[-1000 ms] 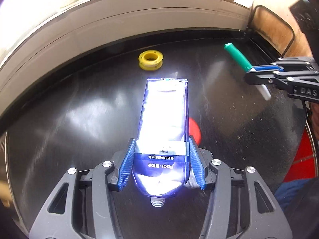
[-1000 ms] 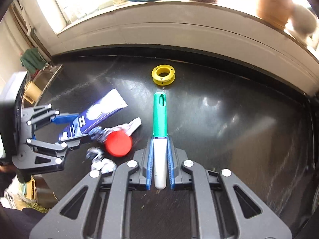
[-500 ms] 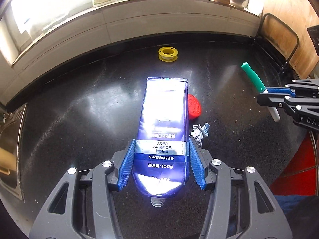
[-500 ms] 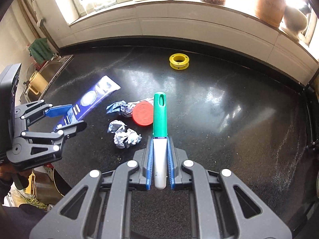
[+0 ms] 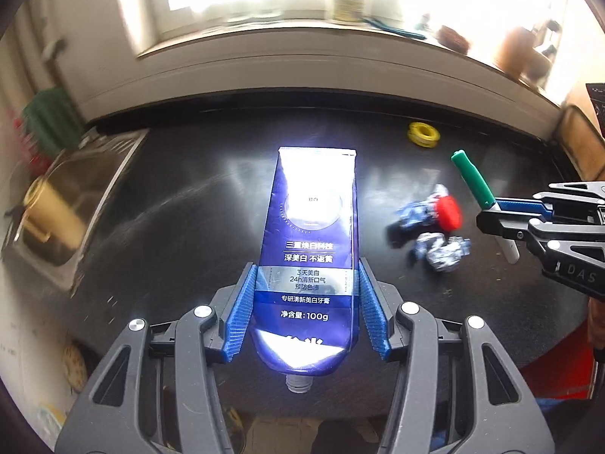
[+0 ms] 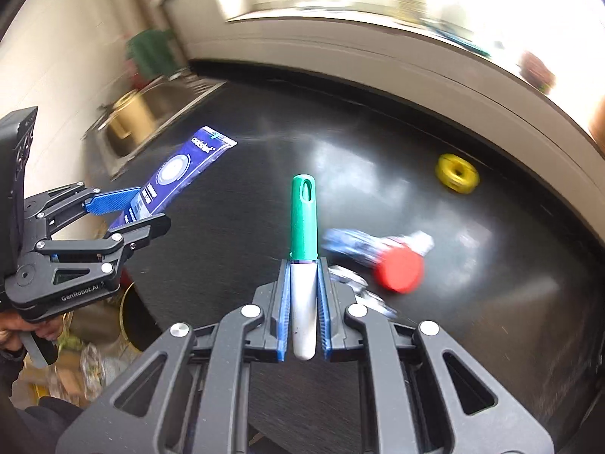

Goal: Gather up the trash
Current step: 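Carry the tube and marker over the bin and open both tools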

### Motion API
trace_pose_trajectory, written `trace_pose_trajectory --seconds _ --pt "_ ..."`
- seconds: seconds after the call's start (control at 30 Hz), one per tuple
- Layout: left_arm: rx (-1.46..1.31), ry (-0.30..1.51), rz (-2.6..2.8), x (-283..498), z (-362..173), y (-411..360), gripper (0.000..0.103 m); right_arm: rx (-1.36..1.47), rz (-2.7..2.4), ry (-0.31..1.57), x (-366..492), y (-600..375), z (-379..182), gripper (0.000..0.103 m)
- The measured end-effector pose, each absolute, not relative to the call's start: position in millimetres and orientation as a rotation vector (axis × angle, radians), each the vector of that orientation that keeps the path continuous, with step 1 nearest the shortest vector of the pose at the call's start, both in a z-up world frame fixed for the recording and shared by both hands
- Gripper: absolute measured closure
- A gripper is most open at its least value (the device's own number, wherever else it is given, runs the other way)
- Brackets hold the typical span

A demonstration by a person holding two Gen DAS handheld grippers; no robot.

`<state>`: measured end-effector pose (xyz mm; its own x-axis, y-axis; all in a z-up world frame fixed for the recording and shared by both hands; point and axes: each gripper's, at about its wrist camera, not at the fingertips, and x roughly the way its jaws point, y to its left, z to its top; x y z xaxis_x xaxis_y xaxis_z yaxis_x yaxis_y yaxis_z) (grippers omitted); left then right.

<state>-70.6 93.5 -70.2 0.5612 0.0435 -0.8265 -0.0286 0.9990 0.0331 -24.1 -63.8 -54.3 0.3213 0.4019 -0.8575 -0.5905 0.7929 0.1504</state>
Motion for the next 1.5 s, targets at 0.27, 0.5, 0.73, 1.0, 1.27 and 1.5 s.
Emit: trace_pose_trajectory --seconds 0.27,0.5,0.73,1.0,1.27,1.5 --pt "-0.131 0.992 0.353 -160 -77 195 0.052 -0.365 0.951 1.036 -60 68 -50 0.089" --pt "-0.273 1.028 0.595 -248 -100 260 0.052 -0.489 1.194 1.053 -121 169 -60 0.089" --pt "-0.402 1.068 0.727 -299 -136 295 0.052 -0.558 1.372 1.162 -182 242 -88 0.089" --pt "-0.515 1.118 0.753 -320 -187 324 0.052 -0.618 1.414 1.26 -228 288 -121 0.089" --pt "-0.542 1.144 0.727 -319 -211 335 0.052 -0.688 1.373 1.28 -242 310 -146 0.089" --pt "-0.533 1.146 0.686 -315 -216 342 0.051 -0.681 1.353 1.28 -240 317 -148 0.089"
